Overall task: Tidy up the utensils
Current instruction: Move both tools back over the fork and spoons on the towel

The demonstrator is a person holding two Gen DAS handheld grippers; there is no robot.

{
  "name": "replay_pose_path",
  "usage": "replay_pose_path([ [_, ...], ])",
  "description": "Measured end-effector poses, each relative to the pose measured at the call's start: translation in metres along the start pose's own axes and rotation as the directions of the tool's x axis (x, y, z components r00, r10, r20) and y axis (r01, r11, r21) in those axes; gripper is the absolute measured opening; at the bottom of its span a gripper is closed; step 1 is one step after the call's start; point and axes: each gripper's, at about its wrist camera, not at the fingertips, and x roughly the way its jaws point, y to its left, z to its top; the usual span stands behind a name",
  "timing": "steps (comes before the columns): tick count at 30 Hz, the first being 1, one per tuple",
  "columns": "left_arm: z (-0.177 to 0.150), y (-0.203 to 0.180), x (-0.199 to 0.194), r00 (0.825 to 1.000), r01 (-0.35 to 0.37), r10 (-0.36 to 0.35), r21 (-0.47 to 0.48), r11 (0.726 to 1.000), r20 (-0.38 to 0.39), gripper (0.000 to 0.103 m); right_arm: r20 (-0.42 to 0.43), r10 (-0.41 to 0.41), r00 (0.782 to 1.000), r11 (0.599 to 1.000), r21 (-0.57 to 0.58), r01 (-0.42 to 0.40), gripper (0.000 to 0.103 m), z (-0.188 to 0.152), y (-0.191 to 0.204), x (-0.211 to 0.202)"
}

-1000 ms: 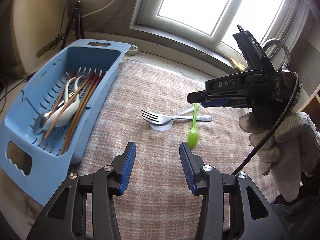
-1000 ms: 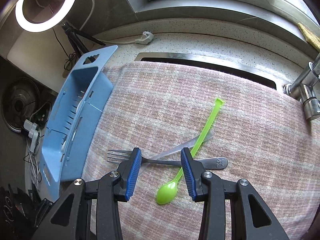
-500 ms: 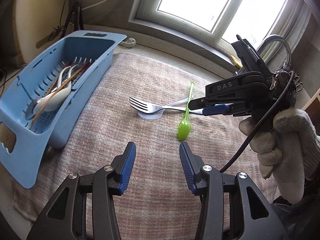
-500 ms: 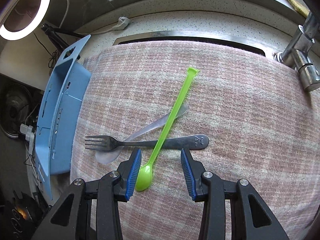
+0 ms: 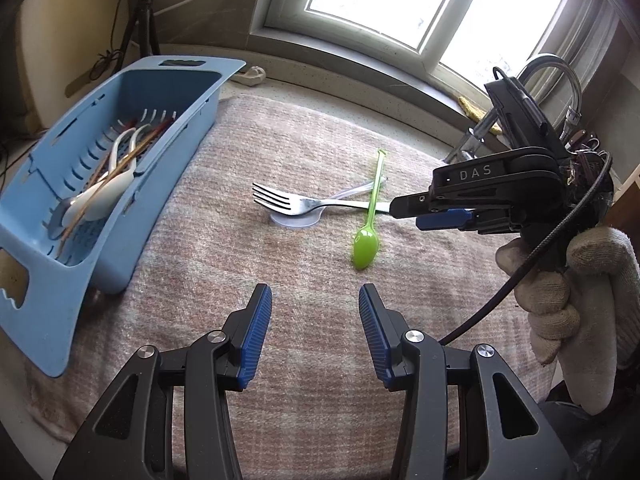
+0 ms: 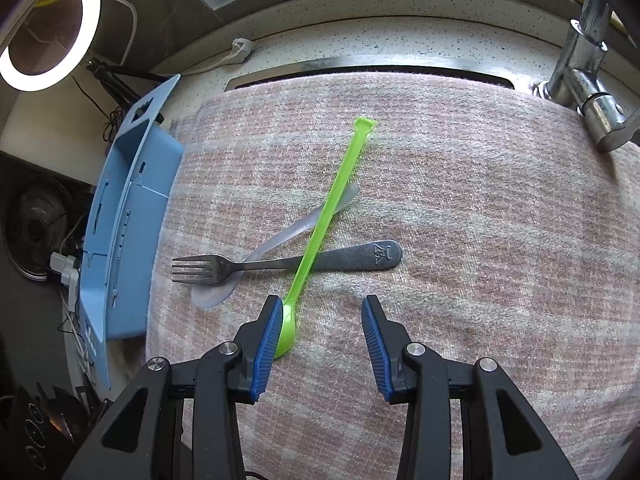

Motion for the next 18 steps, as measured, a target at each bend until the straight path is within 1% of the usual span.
replay_pose_path([
  [4,0.006,0.015,0.002,1.000,0.014,-0.014,-0.018,1.000,-0.001,0.044,0.008,0.024,1.000,0.999,0.026,-0.024,0.037,-0.002,-0.006,-0.005],
  [6,0.013,0.025,0.005,1.000,0.008,-0.008,-0.025,1.000,-0.010,0.044,0.014,0.034,0.999,0.998,0.049,-0.035,0.037,-0.001,-0.010,-0.007],
  [9,0.025,0.036,0.007,1.000,-0.010,0.010,-0.011,1.000,-0.016,0.044,0.032,0.048,0.998,0.996,0.074,-0.050,0.037,-0.001,-0.017,-0.010],
  [12,0.038,0.041,0.011,1.000,0.003,-0.003,0.001,1.000,-0.023,0.044,0.040,0.052,0.998,0.991,0.119,-0.057,0.037,-0.001,-0.029,-0.010],
  [15,0.053,0.035,0.020,0.999,0.008,-0.006,0.048,0.999,-0.038,0.044,0.045,0.072,0.996,0.982,0.171,-0.078,0.037,-0.002,-0.041,-0.008],
  [18,0.067,0.019,0.033,0.998,0.019,-0.011,0.122,0.992,-0.066,0.044,0.053,0.082,0.995,0.975,0.200,-0.091,0.037,-0.003,-0.049,-0.007],
])
